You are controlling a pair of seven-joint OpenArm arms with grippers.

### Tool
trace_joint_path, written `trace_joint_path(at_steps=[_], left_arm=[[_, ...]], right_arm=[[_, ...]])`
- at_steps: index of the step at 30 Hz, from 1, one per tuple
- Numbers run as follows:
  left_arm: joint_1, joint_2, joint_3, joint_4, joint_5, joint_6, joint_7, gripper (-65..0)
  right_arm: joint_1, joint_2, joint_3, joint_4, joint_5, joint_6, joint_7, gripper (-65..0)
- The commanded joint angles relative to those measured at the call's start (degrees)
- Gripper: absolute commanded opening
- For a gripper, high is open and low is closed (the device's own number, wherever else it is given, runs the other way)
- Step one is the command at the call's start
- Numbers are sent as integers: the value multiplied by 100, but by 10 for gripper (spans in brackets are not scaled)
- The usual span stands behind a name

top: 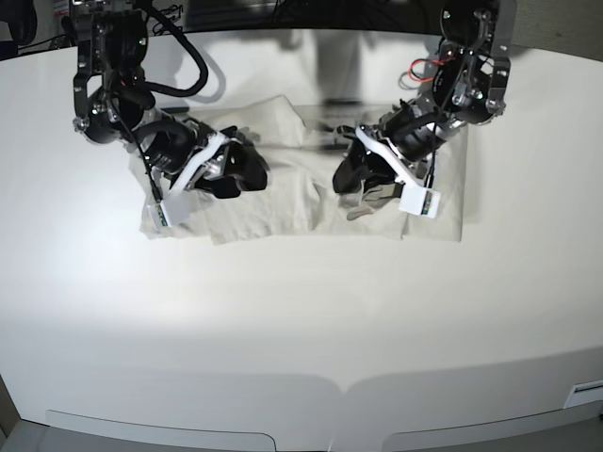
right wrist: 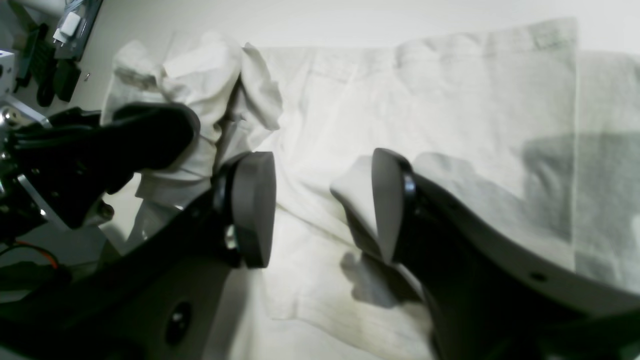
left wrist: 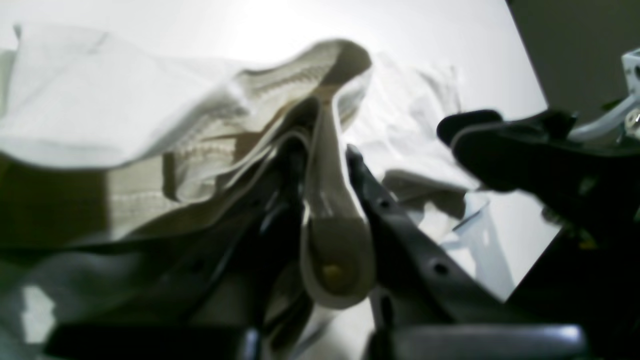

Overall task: Fold the T-shirt properly
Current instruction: 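Grasp the strip's end with the left gripper and fold it toward the right gripper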

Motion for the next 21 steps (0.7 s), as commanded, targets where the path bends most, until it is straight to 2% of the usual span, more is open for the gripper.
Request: trace_joint_path(at_steps=[1, 2, 3, 7, 14, 16, 19, 21], left_arm=[[-52, 33, 11, 116, -234, -295, -136, -449], [-70, 33, 11, 116, -354, -472, -138, -383], [-107, 31, 11, 116, -472, -621, -118, -352], [-306, 48, 11, 118, -861, -802, 90, -350], [-527, 57, -48, 118, -844, -813, 459, -350], [-520, 9, -72, 118, -664, -813, 555, -350], [-498, -70, -76, 118, 44, -793, 863, -350], [-435, -98, -79, 116, 557, -640, 833, -349]], right_arm=[[63, 33, 24, 103, 129, 52, 114, -338], [63, 33, 24, 103, 131, 52, 114, -338], [63, 33, 24, 103, 129, 52, 114, -338], [63, 35, 24, 103, 129, 52, 111, -338], [66, 35, 24, 103, 127, 52, 114, -338], [66, 37, 24, 103, 127, 52, 116, -338], [66, 37, 24, 103, 125, 52, 116, -338], [74, 37, 24, 103, 125, 52, 160, -338]])
